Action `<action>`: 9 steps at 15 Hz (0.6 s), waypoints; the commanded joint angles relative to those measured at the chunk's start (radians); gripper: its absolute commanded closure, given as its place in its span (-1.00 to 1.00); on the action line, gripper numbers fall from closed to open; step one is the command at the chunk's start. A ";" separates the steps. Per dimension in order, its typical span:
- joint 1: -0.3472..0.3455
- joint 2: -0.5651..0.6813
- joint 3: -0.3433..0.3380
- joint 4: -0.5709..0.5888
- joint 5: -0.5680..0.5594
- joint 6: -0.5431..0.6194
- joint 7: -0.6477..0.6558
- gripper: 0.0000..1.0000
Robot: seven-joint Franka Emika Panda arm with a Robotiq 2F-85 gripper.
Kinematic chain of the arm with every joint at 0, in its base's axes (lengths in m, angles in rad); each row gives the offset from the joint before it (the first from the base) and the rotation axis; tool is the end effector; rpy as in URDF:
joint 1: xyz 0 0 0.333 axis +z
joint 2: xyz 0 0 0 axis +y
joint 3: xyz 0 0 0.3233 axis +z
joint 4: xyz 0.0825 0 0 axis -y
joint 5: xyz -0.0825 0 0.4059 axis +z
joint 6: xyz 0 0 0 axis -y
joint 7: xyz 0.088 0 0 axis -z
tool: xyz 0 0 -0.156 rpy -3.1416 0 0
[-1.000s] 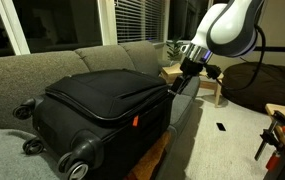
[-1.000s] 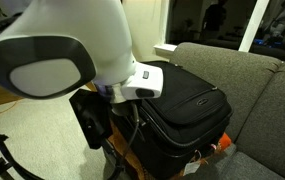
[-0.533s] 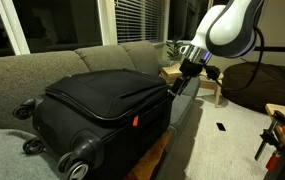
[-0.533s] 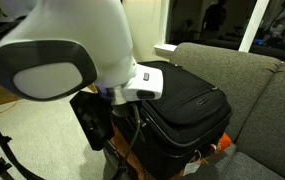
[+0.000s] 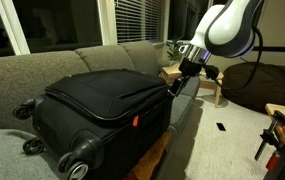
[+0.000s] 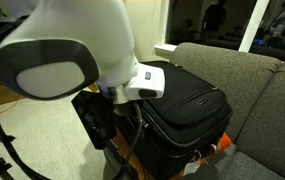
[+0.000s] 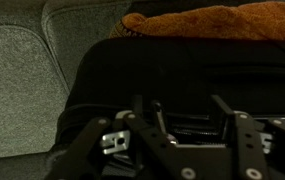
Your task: Unzip the black suitcase
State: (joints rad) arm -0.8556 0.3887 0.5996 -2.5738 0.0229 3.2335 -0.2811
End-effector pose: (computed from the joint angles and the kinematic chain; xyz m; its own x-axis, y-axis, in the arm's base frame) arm 0.4848 -0.1003 0.1244 0.9274 -0.0884 0.3634 -0.0462 -0.9913 -0.1232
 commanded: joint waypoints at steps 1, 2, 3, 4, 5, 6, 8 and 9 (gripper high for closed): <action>-0.006 0.008 -0.002 0.003 -0.013 0.011 -0.018 0.22; -0.006 0.008 -0.002 0.004 -0.013 0.010 -0.018 0.34; -0.005 0.008 -0.002 0.004 -0.013 0.010 -0.019 0.49; -0.004 0.008 -0.003 0.005 -0.013 0.009 -0.020 0.60; -0.004 0.009 -0.004 0.006 -0.012 0.008 -0.022 0.75; -0.004 0.009 -0.003 0.007 -0.012 0.008 -0.024 0.83; -0.004 0.011 -0.004 0.011 -0.011 0.005 -0.027 0.91; -0.003 0.012 -0.005 0.013 -0.011 0.005 -0.027 0.95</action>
State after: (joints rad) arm -0.8555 0.3916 0.5996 -2.5696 0.0229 3.2334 -0.2930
